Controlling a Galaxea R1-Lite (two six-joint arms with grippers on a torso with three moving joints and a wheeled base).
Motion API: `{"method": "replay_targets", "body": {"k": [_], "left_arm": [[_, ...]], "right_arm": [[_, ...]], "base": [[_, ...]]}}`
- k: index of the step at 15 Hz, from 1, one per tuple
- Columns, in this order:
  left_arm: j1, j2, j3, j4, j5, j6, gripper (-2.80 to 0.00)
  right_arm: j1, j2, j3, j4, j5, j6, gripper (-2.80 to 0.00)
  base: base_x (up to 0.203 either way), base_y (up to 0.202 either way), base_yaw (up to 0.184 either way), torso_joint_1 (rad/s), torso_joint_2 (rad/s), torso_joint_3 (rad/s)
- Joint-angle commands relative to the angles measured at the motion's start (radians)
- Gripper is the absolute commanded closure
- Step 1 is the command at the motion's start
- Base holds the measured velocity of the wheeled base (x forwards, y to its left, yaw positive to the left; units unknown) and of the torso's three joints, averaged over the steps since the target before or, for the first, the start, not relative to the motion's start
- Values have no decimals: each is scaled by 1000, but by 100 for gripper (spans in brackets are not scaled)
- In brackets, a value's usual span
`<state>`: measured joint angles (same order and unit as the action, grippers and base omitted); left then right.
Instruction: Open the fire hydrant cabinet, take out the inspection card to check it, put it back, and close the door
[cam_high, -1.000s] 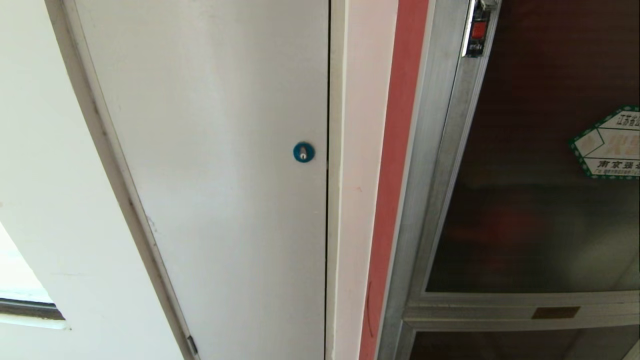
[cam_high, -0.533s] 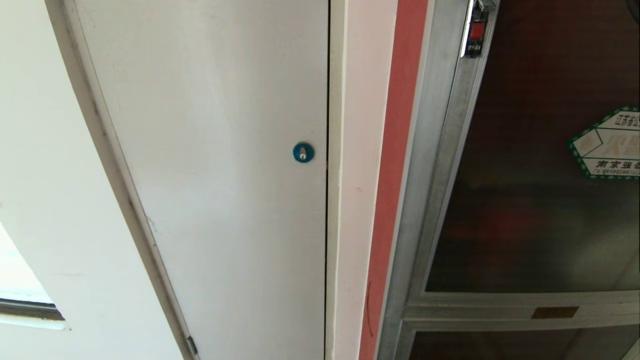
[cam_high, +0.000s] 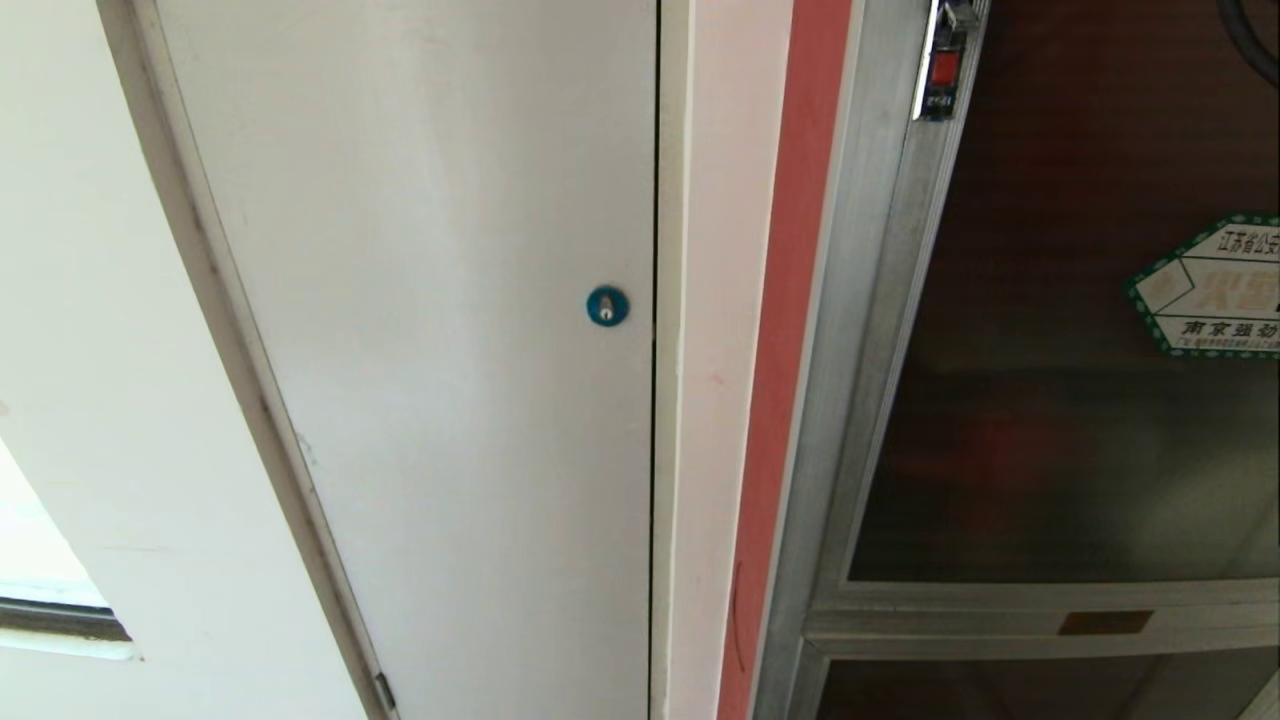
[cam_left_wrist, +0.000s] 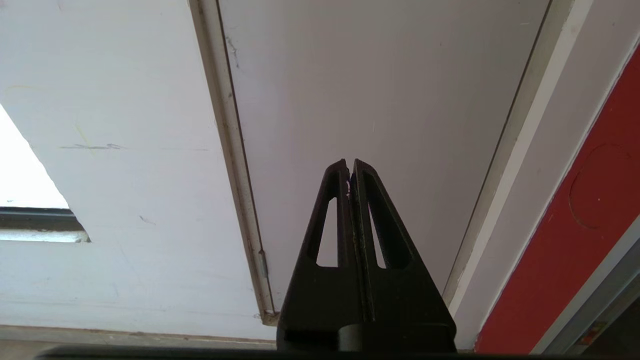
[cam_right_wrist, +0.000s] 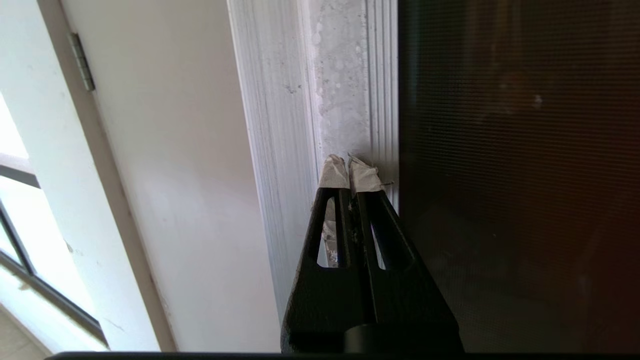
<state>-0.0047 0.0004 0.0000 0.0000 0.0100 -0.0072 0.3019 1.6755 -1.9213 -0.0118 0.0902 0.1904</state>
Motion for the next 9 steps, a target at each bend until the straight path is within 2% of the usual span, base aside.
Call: {"method": "replay_targets", "body": {"k": [1,6,9], "left_arm": [[0,1,0,0,1,0,0],[0,0,0,0,1,0,0],[0,0,0,0,1,0,0]], "right_arm": [[1,-23,4,23,0,2,0],[54,-146,33,133,20,42,0],[60,-212,164,172,150,44,0]], "base": [[0,0,0,0,0,0],[0,0,0,0,0,0],[0,0,0,0,0,0]]}}
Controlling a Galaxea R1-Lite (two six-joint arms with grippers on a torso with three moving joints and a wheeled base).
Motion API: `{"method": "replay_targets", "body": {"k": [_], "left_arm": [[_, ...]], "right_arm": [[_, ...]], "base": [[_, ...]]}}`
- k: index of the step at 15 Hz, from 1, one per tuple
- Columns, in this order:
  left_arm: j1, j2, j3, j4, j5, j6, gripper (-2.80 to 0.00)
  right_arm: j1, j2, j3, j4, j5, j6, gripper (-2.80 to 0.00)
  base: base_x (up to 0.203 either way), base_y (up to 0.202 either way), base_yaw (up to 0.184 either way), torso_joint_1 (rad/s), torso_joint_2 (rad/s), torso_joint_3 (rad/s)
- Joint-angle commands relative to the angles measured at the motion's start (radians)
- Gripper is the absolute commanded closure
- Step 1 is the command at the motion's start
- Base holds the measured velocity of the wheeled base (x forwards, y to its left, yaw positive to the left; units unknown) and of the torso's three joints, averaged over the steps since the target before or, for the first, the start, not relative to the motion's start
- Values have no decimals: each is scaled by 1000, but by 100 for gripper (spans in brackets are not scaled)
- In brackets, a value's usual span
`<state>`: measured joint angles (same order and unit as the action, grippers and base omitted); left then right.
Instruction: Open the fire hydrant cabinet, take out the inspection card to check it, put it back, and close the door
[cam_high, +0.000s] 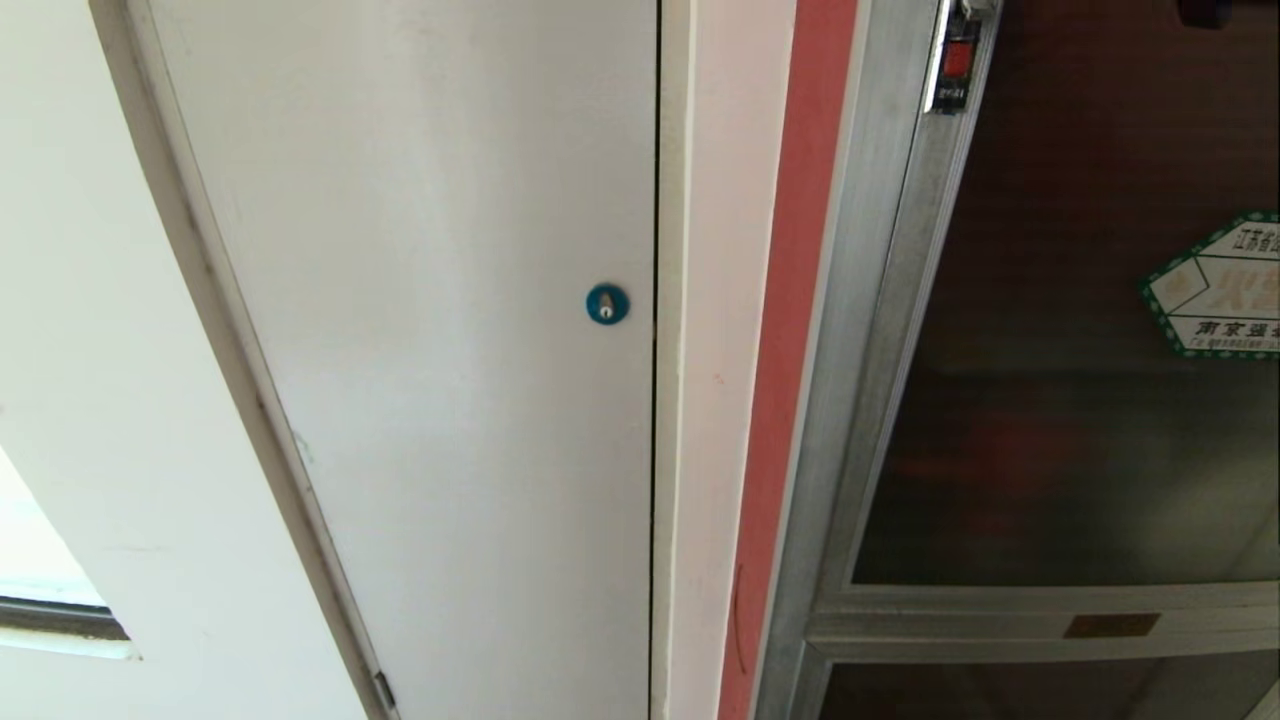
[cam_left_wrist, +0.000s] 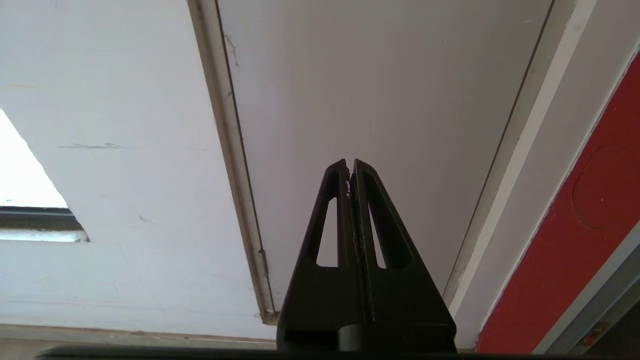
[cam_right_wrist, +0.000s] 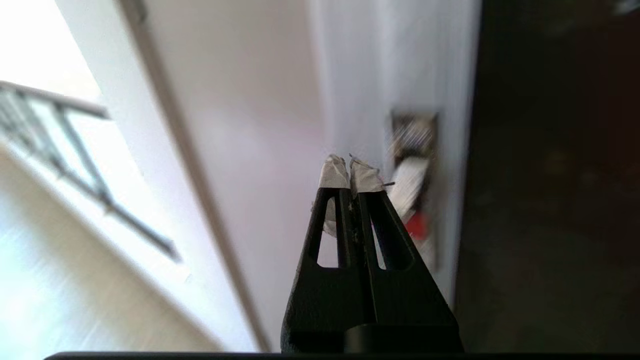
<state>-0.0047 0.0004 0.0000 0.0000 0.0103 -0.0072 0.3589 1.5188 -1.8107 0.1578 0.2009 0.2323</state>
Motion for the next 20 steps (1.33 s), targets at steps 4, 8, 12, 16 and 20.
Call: {"method": "replay_targets", "body": {"k": [4,8,12,16,20], "left_arm": [[0,0,0,0,0,0,0],[0,0,0,0,0,0,0],[0,0,0,0,0,0,0],[0,1,0,0,0,0,0],[0,0,0,0,0,0,0]], "right_arm": [[0,-35,68,0,52,1,0],[-16,-19,67,-1,51,1,0],[-55,0,67,-21,51,1,0],[-60,9,72,-21,51,1,0],[-59,21,89,-21,51,-4,0]], "base": [[0,0,0,0,0,0],[0,0,0,0,0,0],[0,0,0,0,0,0],[0,0,0,0,0,0],[0,0,0,0,0,0]]}}
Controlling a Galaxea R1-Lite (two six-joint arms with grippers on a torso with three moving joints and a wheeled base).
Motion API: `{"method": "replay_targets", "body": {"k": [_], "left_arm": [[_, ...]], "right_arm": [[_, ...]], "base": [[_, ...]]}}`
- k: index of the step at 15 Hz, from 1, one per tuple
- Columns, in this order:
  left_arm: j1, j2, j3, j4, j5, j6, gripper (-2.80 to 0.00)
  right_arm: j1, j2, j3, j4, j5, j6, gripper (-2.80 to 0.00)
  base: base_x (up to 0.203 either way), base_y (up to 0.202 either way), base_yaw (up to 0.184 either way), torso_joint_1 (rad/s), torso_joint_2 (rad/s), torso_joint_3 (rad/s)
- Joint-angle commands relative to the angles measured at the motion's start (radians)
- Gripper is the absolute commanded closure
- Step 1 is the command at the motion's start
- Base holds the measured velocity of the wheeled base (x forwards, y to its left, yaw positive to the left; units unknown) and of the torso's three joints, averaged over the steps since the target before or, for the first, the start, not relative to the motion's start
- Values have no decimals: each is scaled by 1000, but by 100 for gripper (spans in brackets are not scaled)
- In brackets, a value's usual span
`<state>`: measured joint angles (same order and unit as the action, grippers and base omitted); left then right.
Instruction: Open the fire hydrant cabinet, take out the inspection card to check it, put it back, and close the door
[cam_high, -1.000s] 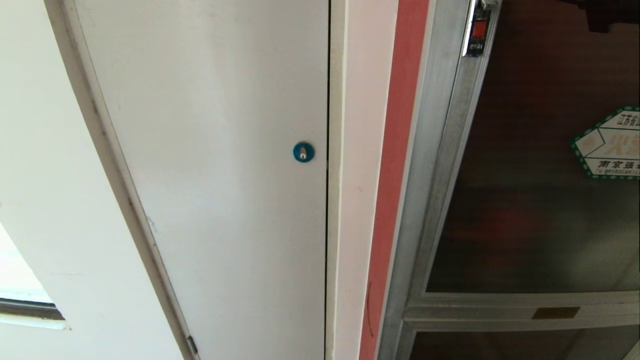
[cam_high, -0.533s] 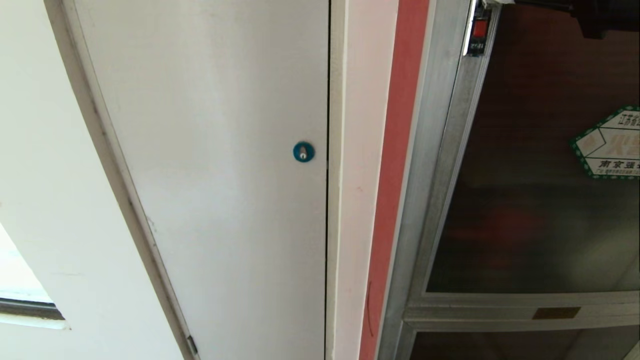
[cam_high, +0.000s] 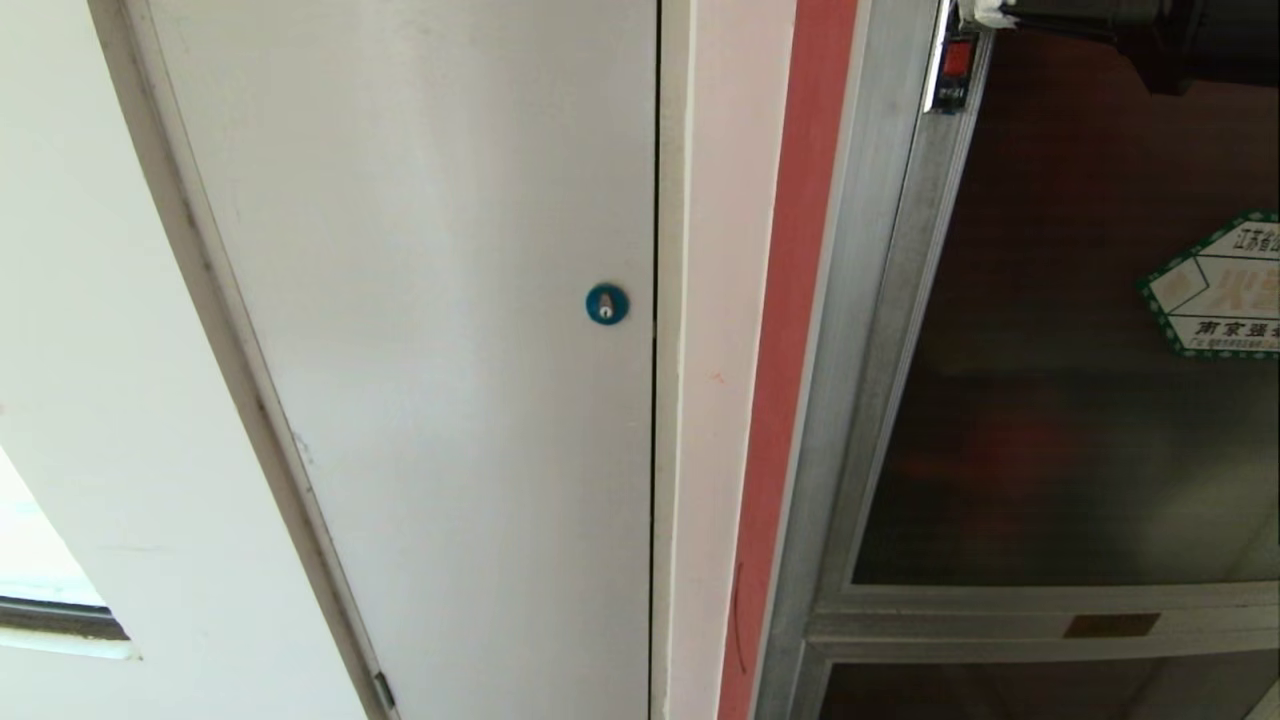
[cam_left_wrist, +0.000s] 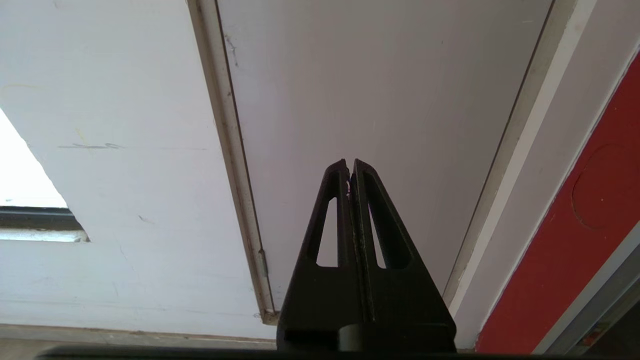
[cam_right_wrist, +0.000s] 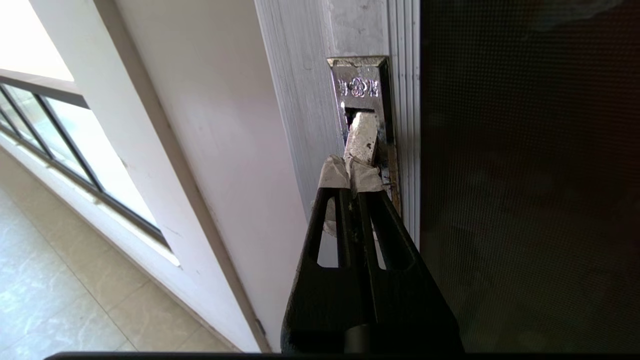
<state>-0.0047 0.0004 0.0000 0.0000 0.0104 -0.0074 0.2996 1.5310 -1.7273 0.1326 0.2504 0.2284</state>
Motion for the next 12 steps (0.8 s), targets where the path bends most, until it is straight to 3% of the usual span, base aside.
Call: {"method": "replay_targets", "body": {"k": [1,12], "left_arm": [[0,0,0,0,0,0,0],[0,0,0,0,0,0,0]], "right_arm": [[1,9,12,4,1,-3,0],[-10,42,6,1,-5,-24,0]], "base": [[0,0,0,0,0,0],[0,0,0,0,0,0]]}}
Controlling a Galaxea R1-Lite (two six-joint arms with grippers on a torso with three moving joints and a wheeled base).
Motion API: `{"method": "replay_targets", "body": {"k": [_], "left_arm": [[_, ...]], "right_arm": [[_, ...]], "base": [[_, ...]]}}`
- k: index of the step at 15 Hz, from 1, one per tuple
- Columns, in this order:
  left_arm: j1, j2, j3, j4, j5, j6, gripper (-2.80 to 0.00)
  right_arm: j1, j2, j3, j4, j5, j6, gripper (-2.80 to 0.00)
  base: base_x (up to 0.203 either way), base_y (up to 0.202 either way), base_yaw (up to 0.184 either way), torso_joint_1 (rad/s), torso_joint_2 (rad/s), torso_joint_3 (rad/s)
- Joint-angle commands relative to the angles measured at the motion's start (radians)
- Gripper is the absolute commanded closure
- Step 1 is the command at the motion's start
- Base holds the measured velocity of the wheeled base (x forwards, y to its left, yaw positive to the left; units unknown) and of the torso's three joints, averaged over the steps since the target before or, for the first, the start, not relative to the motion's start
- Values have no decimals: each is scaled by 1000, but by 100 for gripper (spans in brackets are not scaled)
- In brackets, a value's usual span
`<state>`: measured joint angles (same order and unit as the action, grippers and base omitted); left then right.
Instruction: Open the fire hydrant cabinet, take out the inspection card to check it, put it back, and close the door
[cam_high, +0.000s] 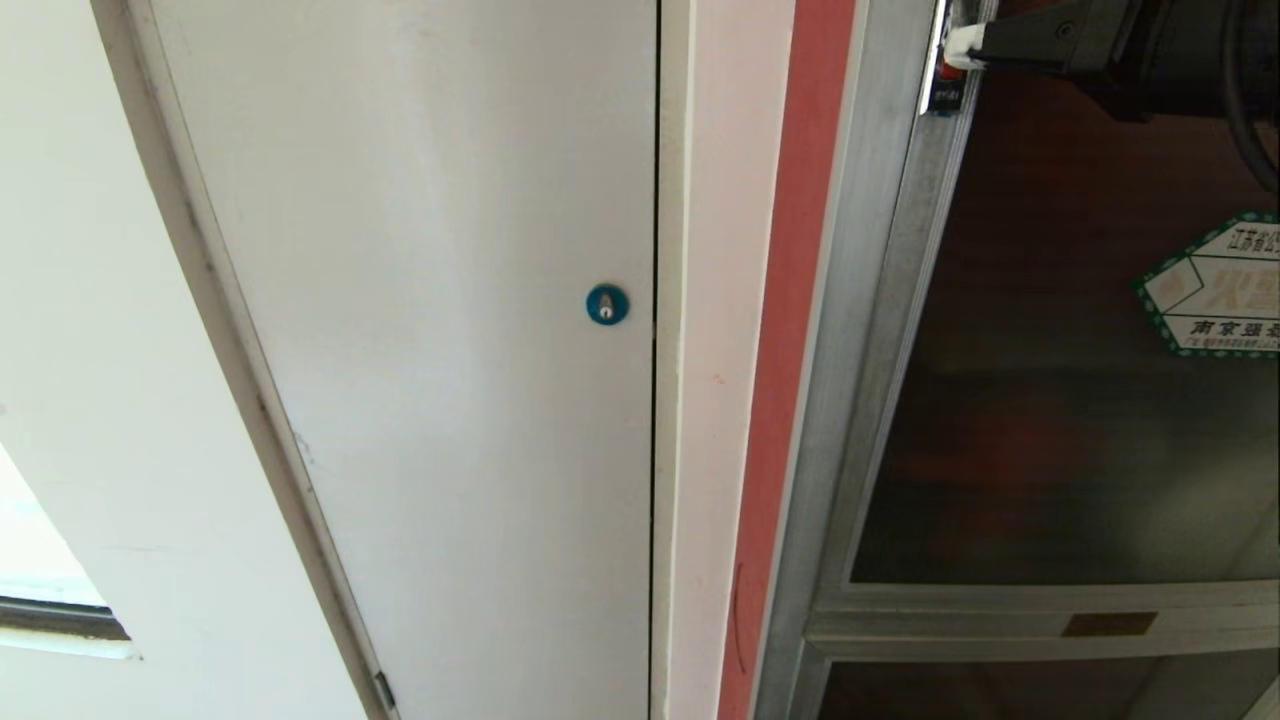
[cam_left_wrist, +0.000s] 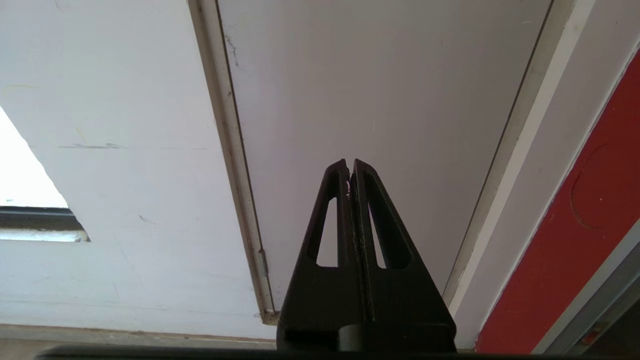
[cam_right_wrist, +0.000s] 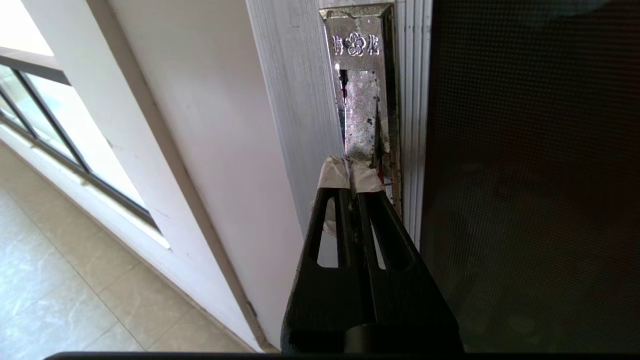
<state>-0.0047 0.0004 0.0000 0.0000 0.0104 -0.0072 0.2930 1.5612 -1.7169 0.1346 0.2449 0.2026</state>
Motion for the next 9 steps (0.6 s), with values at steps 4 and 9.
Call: {"method": "replay_targets", "body": {"k": [4,9], "left_arm": [[0,0,0,0,0,0,0],[0,0,0,0,0,0,0]], "right_arm": [[-20,35,-9,-15,-1,1,0],[-29,59,-34,-13,-11,1,0]], "base": [[0,0,0,0,0,0],[0,0,0,0,0,0]]}}
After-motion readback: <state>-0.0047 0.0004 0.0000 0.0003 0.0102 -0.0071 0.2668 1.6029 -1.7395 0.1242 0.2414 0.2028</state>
